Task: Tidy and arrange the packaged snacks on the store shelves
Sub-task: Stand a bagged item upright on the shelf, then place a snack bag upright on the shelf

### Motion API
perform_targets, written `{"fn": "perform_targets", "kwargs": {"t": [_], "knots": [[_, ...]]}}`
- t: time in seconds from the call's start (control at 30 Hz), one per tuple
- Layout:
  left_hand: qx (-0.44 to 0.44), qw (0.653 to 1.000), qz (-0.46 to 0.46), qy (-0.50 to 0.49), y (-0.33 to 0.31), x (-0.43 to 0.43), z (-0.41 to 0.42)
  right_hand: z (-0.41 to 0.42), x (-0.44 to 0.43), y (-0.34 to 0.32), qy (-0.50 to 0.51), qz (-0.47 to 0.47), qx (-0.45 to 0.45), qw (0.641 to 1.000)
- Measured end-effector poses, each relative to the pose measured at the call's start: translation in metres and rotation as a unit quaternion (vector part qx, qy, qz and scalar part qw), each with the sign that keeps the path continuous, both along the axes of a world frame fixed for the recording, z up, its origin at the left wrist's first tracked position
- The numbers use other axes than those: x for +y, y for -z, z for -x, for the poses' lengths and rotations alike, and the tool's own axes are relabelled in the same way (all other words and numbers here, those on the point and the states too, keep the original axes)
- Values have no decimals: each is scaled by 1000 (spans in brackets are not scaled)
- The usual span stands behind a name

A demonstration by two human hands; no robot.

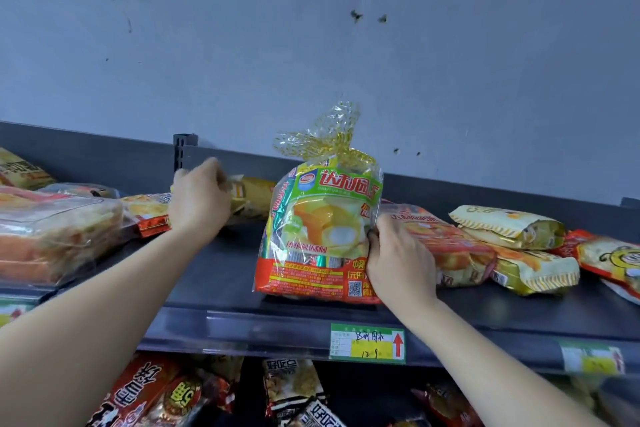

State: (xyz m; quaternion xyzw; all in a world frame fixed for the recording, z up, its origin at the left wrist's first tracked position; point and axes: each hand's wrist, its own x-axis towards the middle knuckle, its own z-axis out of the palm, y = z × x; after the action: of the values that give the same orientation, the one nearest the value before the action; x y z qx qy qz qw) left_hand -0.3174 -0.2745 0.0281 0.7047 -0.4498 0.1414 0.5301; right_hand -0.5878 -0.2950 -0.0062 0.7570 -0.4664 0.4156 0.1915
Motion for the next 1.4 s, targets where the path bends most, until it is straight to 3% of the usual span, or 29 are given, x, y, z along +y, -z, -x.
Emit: {"fn": "perform_targets", "kwargs": {"t": [0.1,0.23,0.53,0.7,0.77,0.9,1.13,1.4], "knots": [[155,981,107,41,-20,14,-5,-11,2,0,2,-2,-2,1000],[184,954,222,87,-49,34,3,-24,6,0,15,-11,-20,1000],[48,925,338,166,-67,73,22,-41,27,-8,-3,-133,-171,976],[-58,913,364,173,-62,86,30,-44,54,-16,-64,-240,-250,936],[-89,910,361,184,-56,89,33,-47,64,-19,-82,-274,-241,928],[-127,907,357,182,-49,96,33,-60,68,-20,-36,-229,-156,960],[-238,895,353,132,-48,118,26,-81,49,-32,-39,-272,-166,947],[-279,879,371,108,-54,135,28,-74,54,-35,-77,-318,-173,929]]}}
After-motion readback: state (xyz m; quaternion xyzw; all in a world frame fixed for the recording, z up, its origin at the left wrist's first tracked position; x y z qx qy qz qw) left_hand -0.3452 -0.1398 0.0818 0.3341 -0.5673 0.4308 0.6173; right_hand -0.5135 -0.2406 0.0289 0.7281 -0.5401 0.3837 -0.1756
